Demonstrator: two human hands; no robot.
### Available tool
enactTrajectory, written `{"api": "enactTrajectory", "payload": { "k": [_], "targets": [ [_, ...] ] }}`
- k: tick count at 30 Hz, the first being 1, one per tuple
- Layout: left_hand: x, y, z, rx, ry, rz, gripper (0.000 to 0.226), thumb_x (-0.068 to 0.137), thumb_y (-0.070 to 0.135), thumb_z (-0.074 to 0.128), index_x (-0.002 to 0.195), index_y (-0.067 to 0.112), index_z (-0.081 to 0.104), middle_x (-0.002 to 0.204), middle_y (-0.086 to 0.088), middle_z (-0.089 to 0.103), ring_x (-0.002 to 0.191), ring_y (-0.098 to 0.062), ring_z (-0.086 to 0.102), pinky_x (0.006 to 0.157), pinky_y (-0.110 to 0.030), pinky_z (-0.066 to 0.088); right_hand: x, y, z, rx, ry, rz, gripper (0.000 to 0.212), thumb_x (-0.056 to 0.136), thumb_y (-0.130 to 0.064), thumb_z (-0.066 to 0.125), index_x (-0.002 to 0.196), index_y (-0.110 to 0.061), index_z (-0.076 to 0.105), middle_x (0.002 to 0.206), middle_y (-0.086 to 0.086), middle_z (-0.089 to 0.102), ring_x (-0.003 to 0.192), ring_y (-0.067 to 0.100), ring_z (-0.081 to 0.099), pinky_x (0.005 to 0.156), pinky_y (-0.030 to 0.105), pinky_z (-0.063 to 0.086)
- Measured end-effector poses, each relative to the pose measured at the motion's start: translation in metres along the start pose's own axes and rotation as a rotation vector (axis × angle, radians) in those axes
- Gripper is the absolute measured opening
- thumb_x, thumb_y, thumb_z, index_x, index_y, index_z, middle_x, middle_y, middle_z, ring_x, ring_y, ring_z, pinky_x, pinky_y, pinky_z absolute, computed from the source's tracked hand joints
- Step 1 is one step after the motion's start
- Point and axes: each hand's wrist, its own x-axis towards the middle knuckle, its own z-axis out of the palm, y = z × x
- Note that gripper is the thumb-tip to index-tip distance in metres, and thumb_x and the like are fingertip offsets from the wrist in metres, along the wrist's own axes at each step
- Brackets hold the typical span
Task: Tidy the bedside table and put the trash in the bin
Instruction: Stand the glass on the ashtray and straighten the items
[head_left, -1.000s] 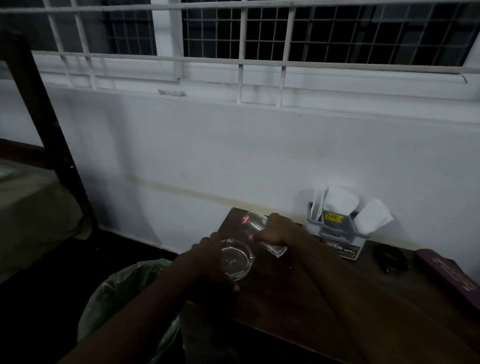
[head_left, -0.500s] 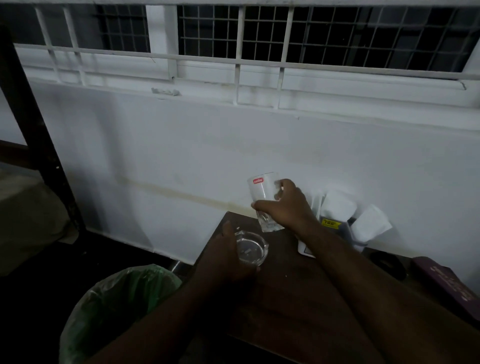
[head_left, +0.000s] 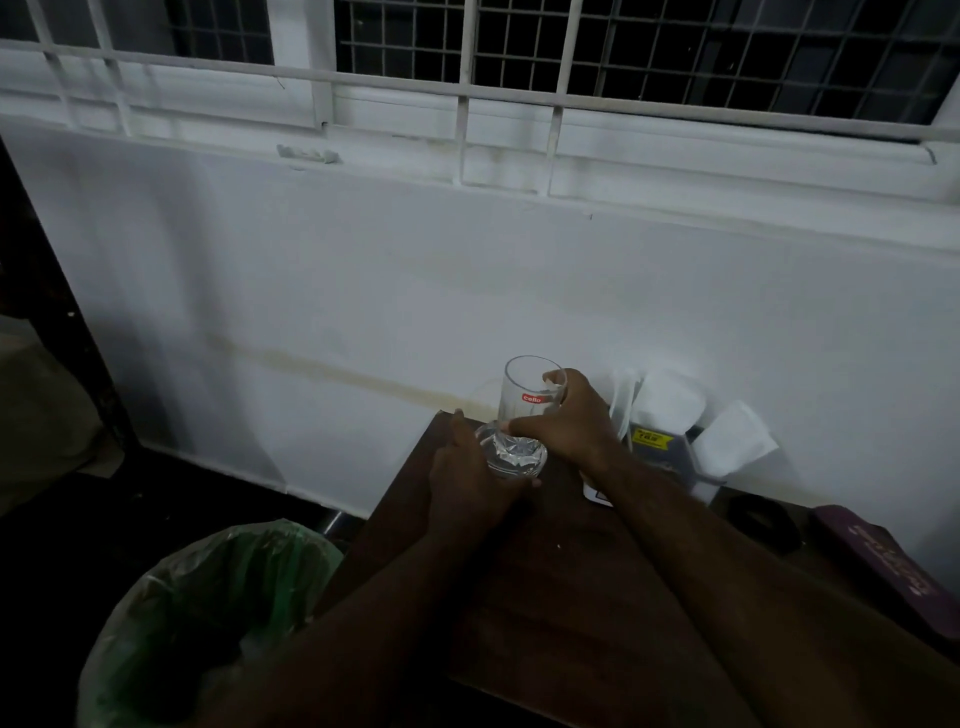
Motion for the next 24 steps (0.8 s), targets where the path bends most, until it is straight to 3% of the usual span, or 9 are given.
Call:
{"api": "enactTrajectory", "payload": {
  "k": [5,9,16,24],
  "targets": [
    [0.002,-0.004,0.004,-0.005,0.000,0.031,0.114,0.049,0.065,0.084,0.140,0.011,0.041,0.129,-0.003,0.062,0.121,-0.022,0.057,0.101,-0.042,0.048,0.008,0.006,0.009,-0.035,-0.041,0.000,0.086,0.045,-0.036,0.094,0.119,-0.018,0.053,0.100,-0.008,0.060,0.090,0.011,0.060,0.076,0.024,0.045],
    [0.002,-0.005,0.004,-0.010,0.050,0.042,0.111,0.046,0.069,0.082,0.134,0.013,0.046,0.123,-0.001,0.064,0.115,-0.020,0.061,0.096,-0.041,0.052,0.012,0.011,0.019,-0.032,-0.027,0.039,0.086,0.041,-0.041,0.093,0.114,-0.019,0.053,0.102,-0.003,0.067,0.094,0.014,0.064,0.082,0.031,0.053],
    [0.006,-0.005,0.005,0.057,-0.035,0.055,0.115,0.052,0.083,0.063,0.141,0.013,0.043,0.134,-0.001,0.058,0.123,-0.018,0.055,0.104,-0.039,0.045,0.012,0.014,0.025,-0.026,-0.011,0.062,0.087,0.043,-0.044,0.092,0.116,-0.018,0.052,0.102,-0.005,0.065,0.090,0.011,0.060,0.071,0.022,0.042],
    [0.005,-0.005,0.004,0.024,0.000,0.073,0.109,0.055,0.074,0.074,0.138,0.011,0.046,0.129,-0.002,0.061,0.119,-0.017,0.058,0.103,-0.038,0.047,0.008,0.014,0.027,-0.040,0.009,0.055,0.097,0.048,-0.039,0.091,0.131,-0.017,0.044,0.116,0.001,0.065,0.102,0.017,0.060,0.080,0.024,0.044]
  ]
}}
